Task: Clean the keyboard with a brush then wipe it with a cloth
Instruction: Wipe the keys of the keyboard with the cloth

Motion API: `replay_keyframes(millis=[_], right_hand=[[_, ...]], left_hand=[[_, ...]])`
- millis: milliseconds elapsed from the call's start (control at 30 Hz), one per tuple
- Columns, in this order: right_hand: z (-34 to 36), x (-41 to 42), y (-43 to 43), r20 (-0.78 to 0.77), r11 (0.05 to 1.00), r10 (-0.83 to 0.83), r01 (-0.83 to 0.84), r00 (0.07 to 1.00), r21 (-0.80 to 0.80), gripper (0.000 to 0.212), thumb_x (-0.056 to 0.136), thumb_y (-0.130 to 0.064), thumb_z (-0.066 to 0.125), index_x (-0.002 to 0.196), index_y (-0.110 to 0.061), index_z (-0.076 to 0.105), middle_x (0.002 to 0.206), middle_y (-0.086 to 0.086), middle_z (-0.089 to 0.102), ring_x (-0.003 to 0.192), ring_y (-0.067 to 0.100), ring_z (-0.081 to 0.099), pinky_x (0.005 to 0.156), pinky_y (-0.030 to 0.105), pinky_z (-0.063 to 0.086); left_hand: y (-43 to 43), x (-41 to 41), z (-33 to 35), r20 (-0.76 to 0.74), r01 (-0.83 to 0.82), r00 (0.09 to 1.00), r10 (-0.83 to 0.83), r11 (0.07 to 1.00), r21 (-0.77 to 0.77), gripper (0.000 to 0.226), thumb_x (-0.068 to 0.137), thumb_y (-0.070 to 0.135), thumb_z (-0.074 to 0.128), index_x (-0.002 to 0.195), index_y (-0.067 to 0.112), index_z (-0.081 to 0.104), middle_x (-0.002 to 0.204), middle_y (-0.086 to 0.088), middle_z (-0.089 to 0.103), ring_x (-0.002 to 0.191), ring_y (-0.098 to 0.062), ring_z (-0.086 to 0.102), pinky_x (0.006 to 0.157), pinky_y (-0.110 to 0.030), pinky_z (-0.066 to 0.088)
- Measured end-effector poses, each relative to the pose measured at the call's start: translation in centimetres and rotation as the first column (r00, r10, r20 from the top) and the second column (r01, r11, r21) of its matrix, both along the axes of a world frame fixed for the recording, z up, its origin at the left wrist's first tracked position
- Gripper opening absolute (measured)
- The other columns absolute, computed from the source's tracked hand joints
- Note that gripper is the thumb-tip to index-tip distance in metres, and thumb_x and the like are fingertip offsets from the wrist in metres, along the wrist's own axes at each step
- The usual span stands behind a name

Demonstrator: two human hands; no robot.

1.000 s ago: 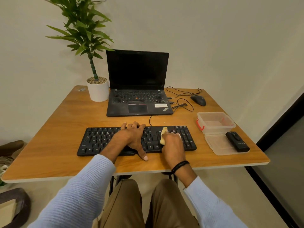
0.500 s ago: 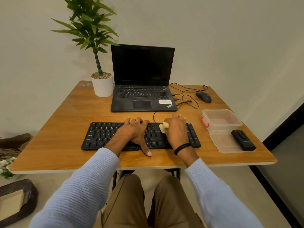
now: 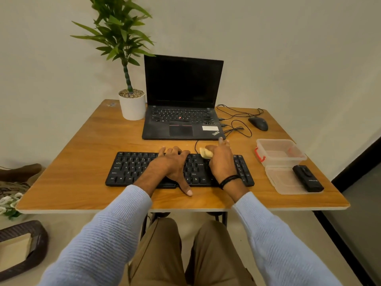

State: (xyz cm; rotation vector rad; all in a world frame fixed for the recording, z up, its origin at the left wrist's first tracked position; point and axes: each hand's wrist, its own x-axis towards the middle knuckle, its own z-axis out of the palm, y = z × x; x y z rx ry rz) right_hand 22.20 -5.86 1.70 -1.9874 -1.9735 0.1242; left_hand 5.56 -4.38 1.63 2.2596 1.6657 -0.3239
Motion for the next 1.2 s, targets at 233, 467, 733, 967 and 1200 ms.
replay_keyframes(millis=[233, 467, 733, 967, 1200], right_hand=[[-1.8, -0.1, -3.5, 0.18, 0.994, 0.0, 0.02, 0.984, -0.111, 0.036, 0.093, -0.007, 0.057, 0.128, -0.014, 0.062, 0.156, 0.018, 0.029, 0.146, 0.041, 0.016, 0.12, 0.05, 0.017], [0.1, -0.1, -1.3, 0.021, 0.997, -0.044, 0.046, 0.999, -0.063, 0.046, 0.087, -0.003, 0.065, 0.126, -0.029, 0.064, 0.16, 0.016, 0.019, 0.148, 0.042, 0.006, 0.121, 0.052, 0.011], [-0.2, 1.0, -6.7, 0.078, 0.981, 0.029, -0.013, 0.997, -0.195, 0.046, 0.093, -0.004, 0.057, 0.13, -0.031, 0.061, 0.158, 0.011, 0.03, 0.149, 0.039, 0.008, 0.12, 0.048, 0.008], [-0.8, 5.5, -8.7, -0.448, 0.968, -0.171, 0.234, 0.878, 0.09, 0.039, 0.088, 0.0, 0.061, 0.118, -0.023, 0.07, 0.111, 0.002, 0.071, 0.104, 0.022, 0.063, 0.079, 0.023, 0.043], [-3.0, 4.7, -8.2, -0.354, 0.886, -0.322, 0.411, 0.878, 0.214, 0.035, 0.088, -0.011, 0.066, 0.12, -0.024, 0.067, 0.11, 0.007, 0.064, 0.106, 0.027, 0.05, 0.085, 0.022, 0.023]], left_hand=[[0.1, -0.1, -0.3, 0.028, -0.008, 1.0, 0.008, 1.0, 0.01, 0.145, 0.049, 0.074, 0.087, 0.162, 0.03, 0.006, 0.166, -0.01, 0.013, 0.155, -0.036, 0.009, 0.123, -0.06, -0.007], [-0.1, 0.0, -0.2, 0.021, -0.015, 1.0, 0.015, 1.0, 0.0, 0.146, 0.049, 0.074, 0.086, 0.162, 0.031, 0.004, 0.167, -0.011, 0.012, 0.155, -0.037, 0.007, 0.123, -0.059, -0.006], [0.2, -0.3, -0.6, 0.03, -0.012, 0.999, 0.012, 1.0, 0.011, 0.147, 0.048, 0.077, 0.085, 0.162, 0.031, 0.005, 0.167, -0.011, 0.012, 0.154, -0.037, 0.008, 0.124, -0.061, -0.004], [0.1, -0.1, -0.2, 0.005, -0.004, 1.0, 0.004, 1.0, 0.001, 0.147, 0.049, 0.077, 0.084, 0.162, 0.03, 0.003, 0.167, -0.012, 0.01, 0.154, -0.037, 0.008, 0.124, -0.059, -0.003], [0.1, 0.0, 0.1, -0.002, -0.014, 1.0, 0.014, 1.0, -0.011, 0.146, 0.047, 0.076, 0.086, 0.161, 0.032, 0.006, 0.165, -0.012, 0.014, 0.153, -0.038, 0.012, 0.125, -0.058, 0.004]])
